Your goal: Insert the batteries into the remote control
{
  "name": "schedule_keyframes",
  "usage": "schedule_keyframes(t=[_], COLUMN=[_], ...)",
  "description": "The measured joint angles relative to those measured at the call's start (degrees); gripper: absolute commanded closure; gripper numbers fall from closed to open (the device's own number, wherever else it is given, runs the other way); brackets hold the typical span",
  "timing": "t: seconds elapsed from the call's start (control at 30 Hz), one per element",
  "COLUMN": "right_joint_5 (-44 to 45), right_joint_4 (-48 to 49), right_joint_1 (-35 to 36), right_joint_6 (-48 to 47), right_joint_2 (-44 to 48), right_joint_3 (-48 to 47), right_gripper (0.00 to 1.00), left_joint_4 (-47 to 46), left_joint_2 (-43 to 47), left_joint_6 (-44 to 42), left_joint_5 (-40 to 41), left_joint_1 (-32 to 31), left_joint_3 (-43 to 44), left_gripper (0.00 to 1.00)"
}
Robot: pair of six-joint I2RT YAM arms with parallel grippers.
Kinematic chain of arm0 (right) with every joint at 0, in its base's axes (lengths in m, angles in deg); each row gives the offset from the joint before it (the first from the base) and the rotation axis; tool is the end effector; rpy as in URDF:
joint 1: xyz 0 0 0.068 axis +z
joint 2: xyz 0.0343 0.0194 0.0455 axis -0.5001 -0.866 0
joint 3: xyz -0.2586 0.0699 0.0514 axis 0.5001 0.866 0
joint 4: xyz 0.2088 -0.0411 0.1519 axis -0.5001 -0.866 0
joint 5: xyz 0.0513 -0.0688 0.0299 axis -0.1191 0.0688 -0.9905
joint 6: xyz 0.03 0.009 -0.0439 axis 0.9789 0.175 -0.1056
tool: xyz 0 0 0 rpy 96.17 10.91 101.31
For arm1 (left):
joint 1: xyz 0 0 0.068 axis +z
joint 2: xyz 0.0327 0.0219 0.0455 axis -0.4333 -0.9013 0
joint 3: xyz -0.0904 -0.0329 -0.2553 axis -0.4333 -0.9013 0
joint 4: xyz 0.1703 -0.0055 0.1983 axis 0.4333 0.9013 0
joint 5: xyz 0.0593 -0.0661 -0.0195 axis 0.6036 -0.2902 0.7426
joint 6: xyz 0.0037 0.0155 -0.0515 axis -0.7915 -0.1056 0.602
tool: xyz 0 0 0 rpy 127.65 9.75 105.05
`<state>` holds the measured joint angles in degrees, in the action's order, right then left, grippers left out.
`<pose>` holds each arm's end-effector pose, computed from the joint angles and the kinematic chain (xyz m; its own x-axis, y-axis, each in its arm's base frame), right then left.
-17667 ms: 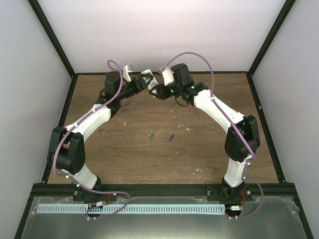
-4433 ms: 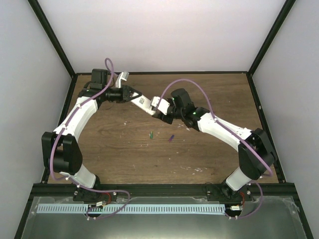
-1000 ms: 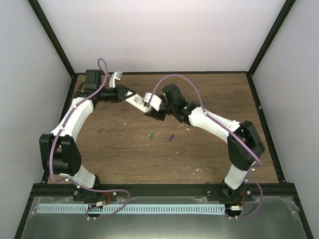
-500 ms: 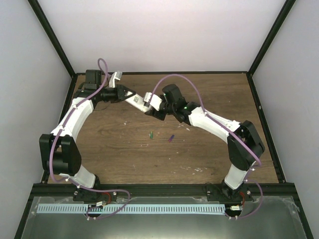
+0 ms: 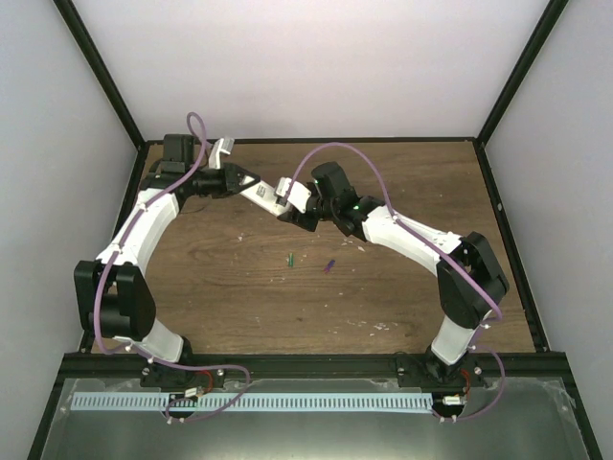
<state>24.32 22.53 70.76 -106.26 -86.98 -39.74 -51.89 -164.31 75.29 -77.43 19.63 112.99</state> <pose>0.2945 0.2665 0.2716 0.0826 -0.6088 -0.7890 -0.8944 0.3039 -0.3282 0.3351 -0.0634 0.3160 -0.8345 -0.1166 -0.5385 0.3971 0.5502 -0.7346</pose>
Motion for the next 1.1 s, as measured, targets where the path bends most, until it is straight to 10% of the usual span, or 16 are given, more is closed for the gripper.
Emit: schedule_keyframes(t=[1.1], right_joint_5=[0.4], right_joint_4=[0.0], right_joint_1=[0.2], right_joint_6=[-0.2], right_joint_2=[0.0], right_joint_3=[0.0], right_gripper=[0.63], left_joint_4=[1.1], left_joint_2=[1.1], left_joint_6=[-1.0], left_joint_5=[1.1], left_joint_1=[0.0], left_joint_3=[-0.2], left_gripper=[1.00])
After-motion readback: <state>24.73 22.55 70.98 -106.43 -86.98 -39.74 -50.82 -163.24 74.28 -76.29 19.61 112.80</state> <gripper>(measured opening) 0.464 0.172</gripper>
